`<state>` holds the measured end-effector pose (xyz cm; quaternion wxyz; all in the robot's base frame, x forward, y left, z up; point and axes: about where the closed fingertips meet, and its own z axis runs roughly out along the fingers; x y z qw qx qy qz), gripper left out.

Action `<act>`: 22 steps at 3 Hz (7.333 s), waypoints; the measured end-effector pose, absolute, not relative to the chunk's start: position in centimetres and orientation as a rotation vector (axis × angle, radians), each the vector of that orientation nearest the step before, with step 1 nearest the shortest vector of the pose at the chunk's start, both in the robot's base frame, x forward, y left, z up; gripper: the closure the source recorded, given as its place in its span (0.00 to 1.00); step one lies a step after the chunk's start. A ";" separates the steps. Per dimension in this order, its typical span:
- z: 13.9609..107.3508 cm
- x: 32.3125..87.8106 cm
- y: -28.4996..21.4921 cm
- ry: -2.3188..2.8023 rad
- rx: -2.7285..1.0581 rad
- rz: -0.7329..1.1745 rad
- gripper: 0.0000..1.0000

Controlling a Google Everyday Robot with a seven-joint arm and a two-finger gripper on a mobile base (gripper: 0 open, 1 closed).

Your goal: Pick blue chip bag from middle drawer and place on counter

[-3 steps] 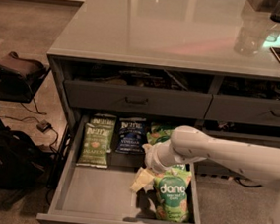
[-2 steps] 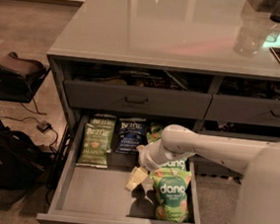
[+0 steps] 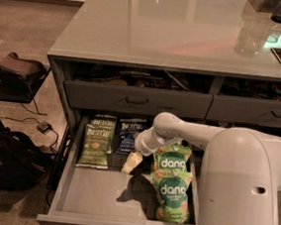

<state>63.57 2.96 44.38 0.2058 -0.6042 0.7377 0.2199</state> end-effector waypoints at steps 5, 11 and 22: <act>43.7 67.8 5.7 1.896 -1.493 0.521 0.00; 34.3 76.9 4.6 2.152 -1.294 0.305 0.00; 52.0 57.8 -0.2 1.897 -1.845 0.527 1.00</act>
Offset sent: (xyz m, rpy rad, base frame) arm -0.0093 0.0150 -0.0190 0.0221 -0.0618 -0.0405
